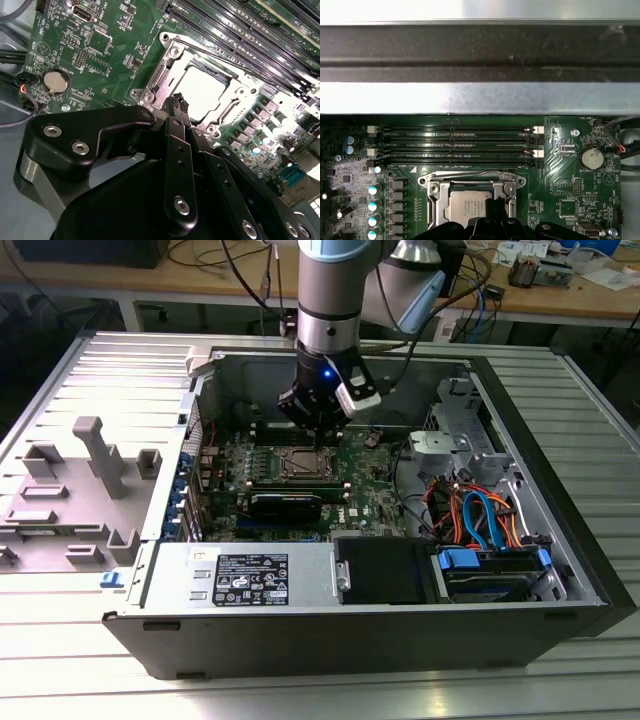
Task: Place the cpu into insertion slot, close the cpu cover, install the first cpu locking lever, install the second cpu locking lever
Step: 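Install the second cpu locking lever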
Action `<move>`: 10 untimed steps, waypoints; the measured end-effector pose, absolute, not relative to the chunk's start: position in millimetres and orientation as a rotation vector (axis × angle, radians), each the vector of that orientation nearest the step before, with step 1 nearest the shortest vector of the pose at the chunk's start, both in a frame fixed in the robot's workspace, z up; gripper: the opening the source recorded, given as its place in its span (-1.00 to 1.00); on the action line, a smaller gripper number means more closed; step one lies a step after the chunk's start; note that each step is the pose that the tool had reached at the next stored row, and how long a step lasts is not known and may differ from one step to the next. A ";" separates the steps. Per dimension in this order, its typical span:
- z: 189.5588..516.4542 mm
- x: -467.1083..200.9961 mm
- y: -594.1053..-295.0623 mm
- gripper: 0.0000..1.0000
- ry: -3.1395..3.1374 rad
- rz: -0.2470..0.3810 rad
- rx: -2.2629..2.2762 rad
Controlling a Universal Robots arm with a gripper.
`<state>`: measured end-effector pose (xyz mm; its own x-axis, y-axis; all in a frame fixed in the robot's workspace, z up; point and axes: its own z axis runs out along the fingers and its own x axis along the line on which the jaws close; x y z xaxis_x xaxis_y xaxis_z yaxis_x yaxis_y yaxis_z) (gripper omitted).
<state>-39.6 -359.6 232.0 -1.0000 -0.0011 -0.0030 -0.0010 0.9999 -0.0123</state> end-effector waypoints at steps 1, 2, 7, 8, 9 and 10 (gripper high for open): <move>232.8 -39.5 -359.9 -0.79 3.138 -0.019 -0.002; 233.4 -39.5 -360.4 -0.79 3.138 -0.019 -0.002; 235.0 -39.6 -364.8 -0.79 3.138 -0.019 -0.002; 235.3 -39.6 -366.3 -0.79 3.138 -0.019 -0.002; 235.4 -39.6 -367.1 -0.79 3.138 -0.019 -0.002; 235.6 -39.6 -367.8 -0.79 3.138 -0.019 -0.002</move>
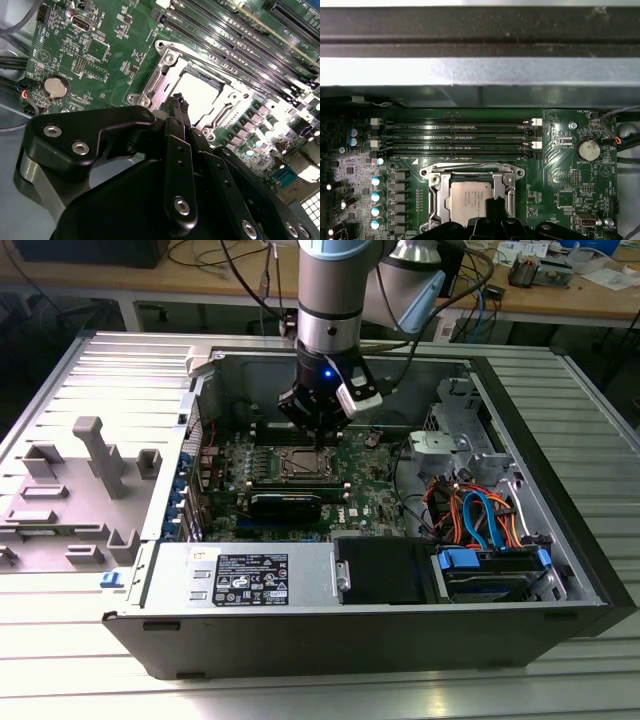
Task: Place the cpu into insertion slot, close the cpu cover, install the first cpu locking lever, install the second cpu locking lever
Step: 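Install the second cpu locking lever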
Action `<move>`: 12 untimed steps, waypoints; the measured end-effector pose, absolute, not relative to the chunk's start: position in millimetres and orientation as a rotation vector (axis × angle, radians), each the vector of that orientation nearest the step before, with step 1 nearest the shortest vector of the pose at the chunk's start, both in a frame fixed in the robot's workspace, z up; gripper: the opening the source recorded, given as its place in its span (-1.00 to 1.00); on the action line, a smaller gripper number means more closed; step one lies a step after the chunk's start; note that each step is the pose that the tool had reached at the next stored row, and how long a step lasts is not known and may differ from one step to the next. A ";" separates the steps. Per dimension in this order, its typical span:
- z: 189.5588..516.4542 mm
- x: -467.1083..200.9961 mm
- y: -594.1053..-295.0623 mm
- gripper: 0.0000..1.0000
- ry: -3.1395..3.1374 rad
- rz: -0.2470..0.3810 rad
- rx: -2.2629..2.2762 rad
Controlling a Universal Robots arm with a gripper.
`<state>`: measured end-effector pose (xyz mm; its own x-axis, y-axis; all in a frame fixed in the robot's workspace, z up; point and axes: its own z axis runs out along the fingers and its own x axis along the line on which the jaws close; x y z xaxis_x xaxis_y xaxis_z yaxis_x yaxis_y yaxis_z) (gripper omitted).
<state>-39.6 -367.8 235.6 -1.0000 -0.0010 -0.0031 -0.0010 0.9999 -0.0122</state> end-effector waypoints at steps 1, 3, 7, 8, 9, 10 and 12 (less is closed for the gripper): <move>235.9 -39.6 -368.9 -0.79 3.138 -0.019 -0.002; 236.4 -39.6 -369.5 -0.79 3.139 -0.019 -0.001; 240.6 -39.6 -369.8 -0.79 3.138 -0.019 -0.002; 241.6 -39.6 -369.8 -0.79 3.138 -0.019 -0.002; 242.5 -39.6 -369.9 -0.79 3.138 -0.019 -0.002; 243.8 -39.5 -370.1 -0.79 3.138 -0.019 -0.002; 245.8 -39.5 -371.2 -0.79 3.138 -0.019 -0.002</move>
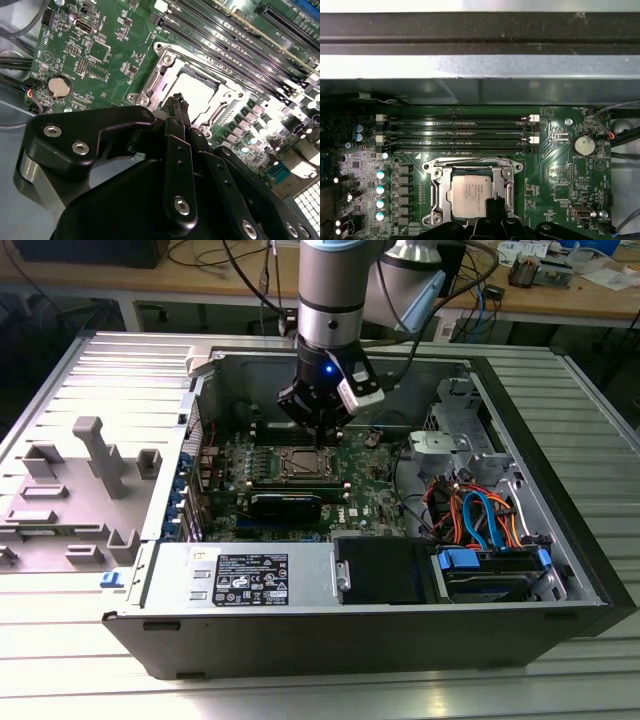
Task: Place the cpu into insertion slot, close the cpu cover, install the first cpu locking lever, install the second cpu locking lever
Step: 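Install the second cpu locking lever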
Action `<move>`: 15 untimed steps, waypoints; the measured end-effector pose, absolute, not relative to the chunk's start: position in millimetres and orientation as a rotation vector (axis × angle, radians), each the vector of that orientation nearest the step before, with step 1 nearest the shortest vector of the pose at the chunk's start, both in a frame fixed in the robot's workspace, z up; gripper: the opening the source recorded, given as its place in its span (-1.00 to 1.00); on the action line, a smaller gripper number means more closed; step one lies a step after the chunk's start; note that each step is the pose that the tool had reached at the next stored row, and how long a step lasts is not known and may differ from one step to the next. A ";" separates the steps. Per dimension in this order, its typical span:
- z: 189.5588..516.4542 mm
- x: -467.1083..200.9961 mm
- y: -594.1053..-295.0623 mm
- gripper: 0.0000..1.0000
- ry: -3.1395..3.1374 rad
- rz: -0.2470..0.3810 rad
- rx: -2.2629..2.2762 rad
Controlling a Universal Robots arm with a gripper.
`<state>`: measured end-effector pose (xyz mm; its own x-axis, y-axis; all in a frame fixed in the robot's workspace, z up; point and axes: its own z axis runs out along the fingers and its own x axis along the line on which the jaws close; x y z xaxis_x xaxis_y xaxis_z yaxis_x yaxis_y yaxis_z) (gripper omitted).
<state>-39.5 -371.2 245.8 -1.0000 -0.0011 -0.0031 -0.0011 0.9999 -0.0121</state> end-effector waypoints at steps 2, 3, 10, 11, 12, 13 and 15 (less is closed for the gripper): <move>246.6 -39.5 -373.3 -0.79 3.138 -0.019 -0.002; 247.0 -39.6 -374.7 -0.79 3.138 -0.019 -0.002; 248.0 -39.6 -389.1 -0.79 3.139 -0.019 -0.002; 248.0 -39.6 -392.9 -0.79 3.138 -0.019 -0.002; 248.0 -39.6 -394.9 -0.79 3.138 -0.019 -0.002; 248.0 -39.6 -396.5 -0.79 3.138 -0.019 -0.002; 248.0 -39.6 -399.8 -0.79 3.138 -0.019 -0.002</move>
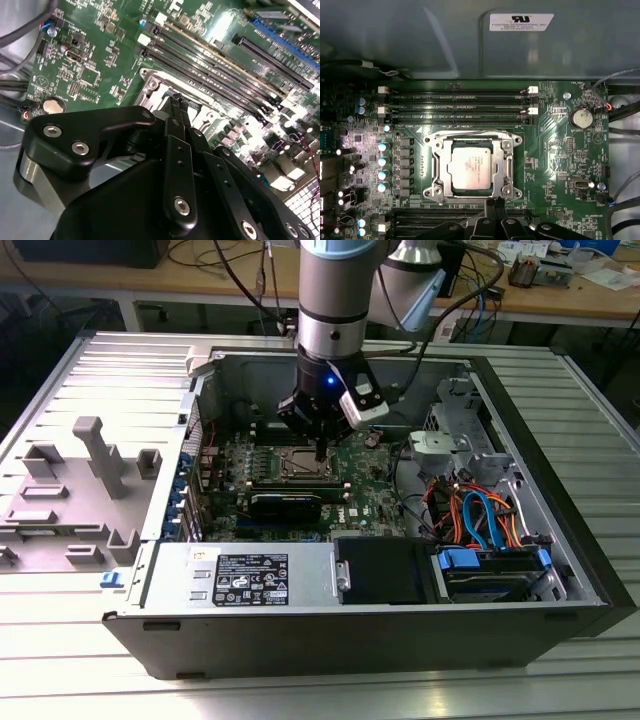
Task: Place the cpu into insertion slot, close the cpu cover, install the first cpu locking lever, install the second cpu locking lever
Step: 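Install the second cpu locking lever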
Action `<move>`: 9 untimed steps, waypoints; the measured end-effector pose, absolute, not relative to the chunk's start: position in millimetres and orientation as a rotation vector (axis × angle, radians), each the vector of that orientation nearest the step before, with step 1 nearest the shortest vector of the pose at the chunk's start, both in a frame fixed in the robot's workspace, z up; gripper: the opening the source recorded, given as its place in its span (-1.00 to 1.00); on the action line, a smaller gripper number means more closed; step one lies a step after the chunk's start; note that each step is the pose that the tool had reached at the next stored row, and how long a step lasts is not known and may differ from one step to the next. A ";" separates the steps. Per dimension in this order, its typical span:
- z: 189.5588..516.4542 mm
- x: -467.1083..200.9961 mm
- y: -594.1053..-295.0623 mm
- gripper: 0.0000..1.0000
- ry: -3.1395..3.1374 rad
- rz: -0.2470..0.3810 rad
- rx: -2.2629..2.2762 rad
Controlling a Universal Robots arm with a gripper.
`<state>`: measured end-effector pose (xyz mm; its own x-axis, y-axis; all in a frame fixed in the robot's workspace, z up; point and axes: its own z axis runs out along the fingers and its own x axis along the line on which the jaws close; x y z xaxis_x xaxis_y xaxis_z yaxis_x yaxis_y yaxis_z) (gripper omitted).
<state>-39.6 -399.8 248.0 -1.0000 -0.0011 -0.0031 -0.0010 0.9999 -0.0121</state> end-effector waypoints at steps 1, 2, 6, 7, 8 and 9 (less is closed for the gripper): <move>248.0 -39.6 -400.6 -0.79 3.138 -0.019 -0.002; 248.0 -39.6 -401.1 -0.79 3.138 -0.019 -0.002; 248.0 -44.1 -404.3 -0.79 3.138 -0.017 -0.002; 248.0 -47.3 -404.6 -0.79 3.138 -0.017 -0.002; 248.0 -48.8 -404.8 -0.79 3.139 -0.018 -0.002; 248.0 -49.9 -405.1 -0.79 3.139 -0.018 -0.002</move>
